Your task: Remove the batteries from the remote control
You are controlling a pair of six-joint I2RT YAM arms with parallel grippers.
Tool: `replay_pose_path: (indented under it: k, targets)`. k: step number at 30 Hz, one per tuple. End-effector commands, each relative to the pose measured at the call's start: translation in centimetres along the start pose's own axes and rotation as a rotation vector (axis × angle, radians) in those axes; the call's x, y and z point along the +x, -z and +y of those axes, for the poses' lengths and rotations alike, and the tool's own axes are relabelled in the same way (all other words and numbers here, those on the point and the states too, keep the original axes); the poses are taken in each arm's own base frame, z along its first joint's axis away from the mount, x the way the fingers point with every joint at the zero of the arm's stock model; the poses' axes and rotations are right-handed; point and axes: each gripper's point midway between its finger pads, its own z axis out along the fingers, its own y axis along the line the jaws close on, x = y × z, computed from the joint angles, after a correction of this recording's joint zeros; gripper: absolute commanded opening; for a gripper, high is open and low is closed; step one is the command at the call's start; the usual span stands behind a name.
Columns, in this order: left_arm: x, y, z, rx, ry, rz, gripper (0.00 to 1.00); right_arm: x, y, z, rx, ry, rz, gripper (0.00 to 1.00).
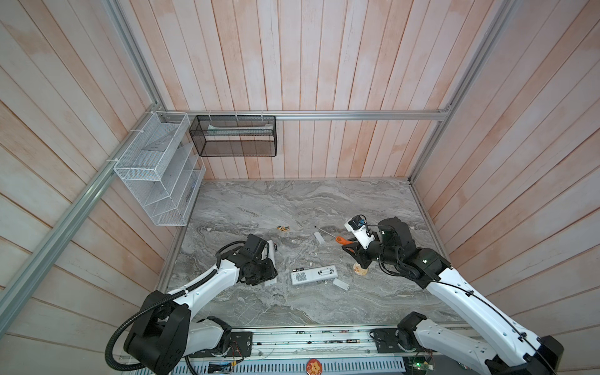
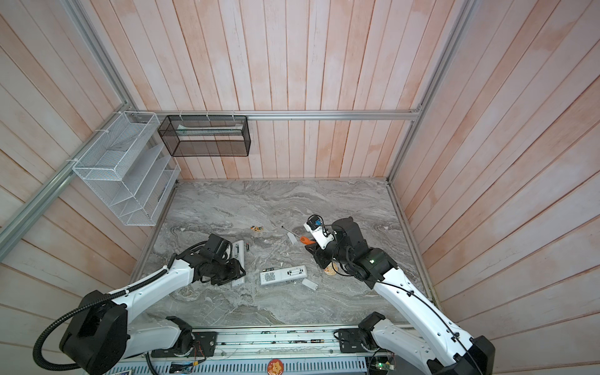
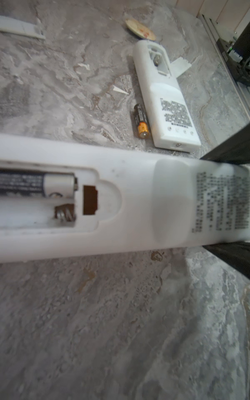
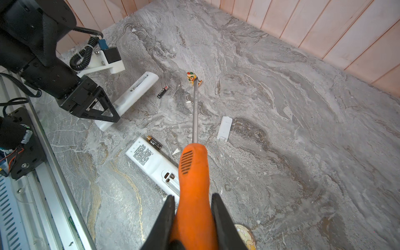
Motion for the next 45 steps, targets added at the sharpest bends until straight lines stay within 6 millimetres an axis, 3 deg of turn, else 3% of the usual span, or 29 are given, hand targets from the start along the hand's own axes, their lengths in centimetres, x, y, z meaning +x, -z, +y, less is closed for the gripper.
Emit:
replay_pose_path:
  k: [1,5,8,14,21,33,38,41,45]
  targets:
    - [-0.6,-0.3,0.1,0.020,0.048,-0.044,0.34,-1.1,0.0,0.2,-0.020,-0.010,-0.054,0.00]
    - [-0.3,-0.6,0.8,0.013,0.063,-0.046,0.62,-1.2,-0.1,0.3,-0.025,-0.006,-0.056,0.00]
    - [-0.1,-0.6,0.7,0.035,0.074,-0.049,1.00,-1.3,-0.1,0.3,-0.025,-0.003,-0.055,0.00]
    - [0.3,-0.5,-1.0,0.151,0.112,-0.034,1.00,-1.4,-0.1,0.4,-0.030,-0.010,-0.067,0.00]
    - [1.0,-1.7,-3.7,0.293,0.145,0.020,1.00,-1.7,0.3,0.3,-0.019,-0.006,-0.074,0.00]
    - [-4.2,-2.8,-9.7,0.408,0.078,-0.021,1.00,-2.2,1.0,0.1,0.000,-0.008,-0.070,0.00]
    - [-4.5,-3.1,-11.6,0.452,0.052,-0.011,1.00,-2.0,1.3,-0.2,0.018,-0.014,-0.059,0.00]
    - [-4.0,-2.4,-12.3,0.444,0.001,-0.008,1.00,-2.2,1.3,-0.1,0.014,-0.026,-0.059,0.00]
    - [-3.3,0.6,-11.2,0.344,-0.144,-0.047,1.00,-2.5,1.2,-0.2,0.013,-0.031,-0.058,0.00]
